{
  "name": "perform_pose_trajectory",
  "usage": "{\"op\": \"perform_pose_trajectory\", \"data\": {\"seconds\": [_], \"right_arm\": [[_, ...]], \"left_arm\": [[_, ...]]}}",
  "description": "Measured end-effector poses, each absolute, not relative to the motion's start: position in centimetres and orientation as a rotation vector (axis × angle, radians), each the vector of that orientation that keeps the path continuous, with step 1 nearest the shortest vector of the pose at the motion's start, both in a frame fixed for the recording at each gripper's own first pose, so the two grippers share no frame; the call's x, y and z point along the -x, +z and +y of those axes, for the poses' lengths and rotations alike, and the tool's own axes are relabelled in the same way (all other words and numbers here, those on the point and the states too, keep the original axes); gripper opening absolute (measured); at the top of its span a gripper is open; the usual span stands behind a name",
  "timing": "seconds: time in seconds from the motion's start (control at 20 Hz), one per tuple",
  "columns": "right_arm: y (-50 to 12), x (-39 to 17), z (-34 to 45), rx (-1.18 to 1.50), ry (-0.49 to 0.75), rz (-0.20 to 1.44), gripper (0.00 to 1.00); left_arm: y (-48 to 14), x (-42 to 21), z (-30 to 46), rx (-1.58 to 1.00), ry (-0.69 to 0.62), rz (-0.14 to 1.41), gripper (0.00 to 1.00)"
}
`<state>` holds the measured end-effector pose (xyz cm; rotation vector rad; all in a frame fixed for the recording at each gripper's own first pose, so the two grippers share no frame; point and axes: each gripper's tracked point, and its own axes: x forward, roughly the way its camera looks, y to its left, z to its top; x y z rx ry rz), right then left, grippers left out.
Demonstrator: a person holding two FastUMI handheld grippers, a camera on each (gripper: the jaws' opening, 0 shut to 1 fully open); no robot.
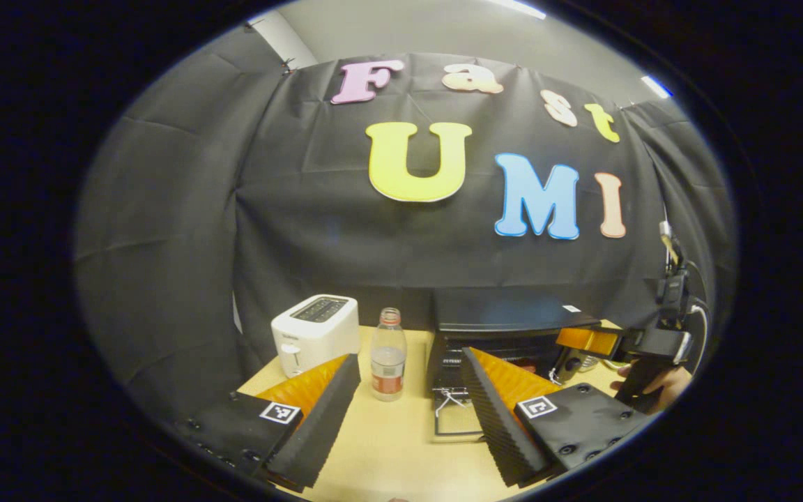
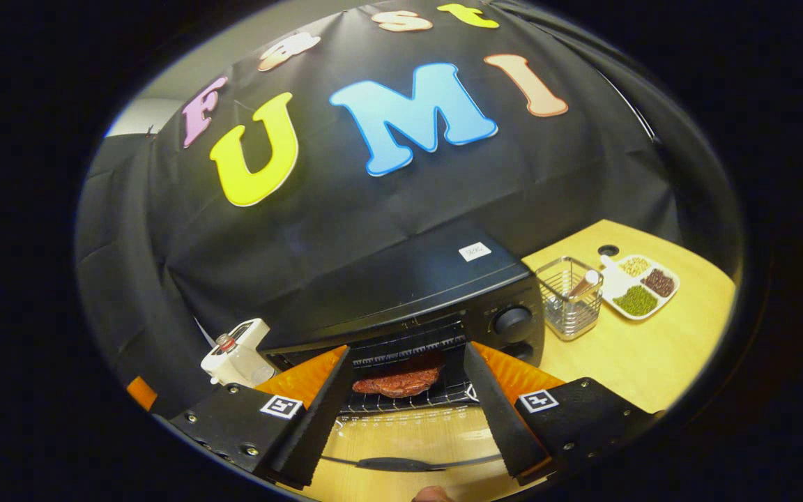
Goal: Open the electric oven with the left hand, put the food in, and close the electric oven.
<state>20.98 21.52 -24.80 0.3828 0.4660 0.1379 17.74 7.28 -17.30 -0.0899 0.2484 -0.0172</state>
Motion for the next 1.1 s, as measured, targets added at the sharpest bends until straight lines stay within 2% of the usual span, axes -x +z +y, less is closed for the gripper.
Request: {"op": "perform_pose_trajectory", "data": {"seconds": [0.1, 0.45, 0.5, 0.55, 0.75, 0.8, 1.0, 1.1], "right_arm": [[-23.4, -19.6, 19.8, -0.334, 0.130, 0.440, 0.97], [-18.9, -14.9, 13.1, -0.156, 0.075, 0.322, 0.97], [-18.3, -14.1, 12.2, -0.144, 0.064, 0.306, 0.98], [-18.0, -13.4, 11.4, -0.134, 0.054, 0.300, 0.97], [-17.3, -11.1, 7.7, -0.100, 0.008, 0.297, 0.98], [-17.3, -10.6, 6.9, -0.093, -0.005, 0.302, 0.98], [-17.4, -8.8, 3.5, -0.085, -0.071, 0.329, 0.98], [-17.4, -7.9, 1.9, -0.079, -0.103, 0.340, 0.98]], "left_arm": [[-18.1, -17.8, 5.5, 0.094, -0.046, 0.266, 0.98], [-22.8, -17.4, -1.1, 0.093, -0.142, 0.379, 1.00], [-23.6, -17.1, -2.0, 0.087, -0.154, 0.400, 0.98], [-24.3, -16.8, -2.8, 0.082, -0.169, 0.423, 1.00], [-28.4, -15.4, -6.2, 0.074, -0.226, 0.529, 0.94], [-29.4, -15.2, -6.9, 0.078, -0.237, 0.558, 0.98], [-33.0, -14.5, -9.0, 0.077, -0.263, 0.666, 1.00], [-34.4, -14.3, -9.7, 0.078, -0.274, 0.712, 0.98]]}}
